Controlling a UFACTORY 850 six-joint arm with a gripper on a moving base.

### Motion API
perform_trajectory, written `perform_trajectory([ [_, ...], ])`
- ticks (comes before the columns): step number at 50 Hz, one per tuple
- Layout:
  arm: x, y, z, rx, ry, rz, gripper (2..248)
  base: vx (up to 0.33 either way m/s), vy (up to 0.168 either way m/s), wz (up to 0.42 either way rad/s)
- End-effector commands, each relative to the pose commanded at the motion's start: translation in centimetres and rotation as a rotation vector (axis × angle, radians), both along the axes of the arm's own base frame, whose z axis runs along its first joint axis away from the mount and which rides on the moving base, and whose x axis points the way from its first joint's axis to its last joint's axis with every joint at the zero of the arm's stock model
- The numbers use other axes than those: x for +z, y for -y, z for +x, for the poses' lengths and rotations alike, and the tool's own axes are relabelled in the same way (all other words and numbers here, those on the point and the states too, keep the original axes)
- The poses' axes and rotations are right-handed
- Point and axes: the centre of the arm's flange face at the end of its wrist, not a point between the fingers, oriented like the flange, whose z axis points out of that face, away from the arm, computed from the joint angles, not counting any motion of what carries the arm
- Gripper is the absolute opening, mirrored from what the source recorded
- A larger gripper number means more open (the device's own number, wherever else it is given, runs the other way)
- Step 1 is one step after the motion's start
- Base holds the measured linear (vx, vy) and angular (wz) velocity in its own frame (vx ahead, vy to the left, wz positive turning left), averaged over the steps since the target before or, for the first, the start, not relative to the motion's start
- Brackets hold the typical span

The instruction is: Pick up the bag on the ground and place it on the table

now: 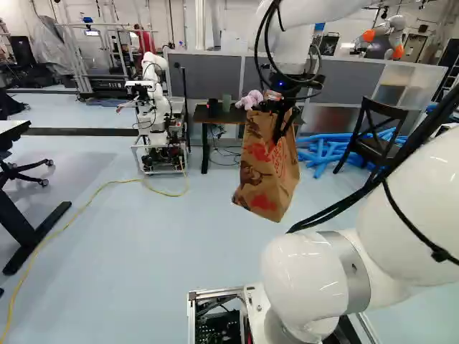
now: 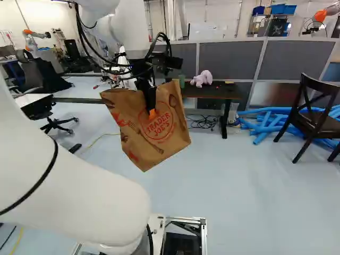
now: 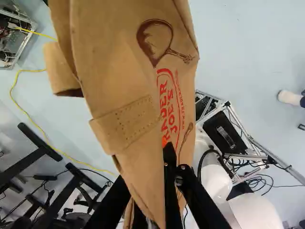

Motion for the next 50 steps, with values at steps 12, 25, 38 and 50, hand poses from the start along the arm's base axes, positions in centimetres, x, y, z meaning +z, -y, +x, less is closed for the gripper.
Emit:
perform_trajectory([
  [12,0.00,0.00,0.00,0.000,0.000,0.000,23,0.008,0.000,0.000],
  [25,0.00,0.00,0.00,0.000,0.000,0.000,23,0.052,0.001,0.000],
  [38,0.00,0.00,0.00,0.000,0.000,0.000,23,0.079,0.001,0.000],
  [50,0.00,0.00,0.00,0.000,0.000,0.000,23,0.109,0.002,0.002],
])
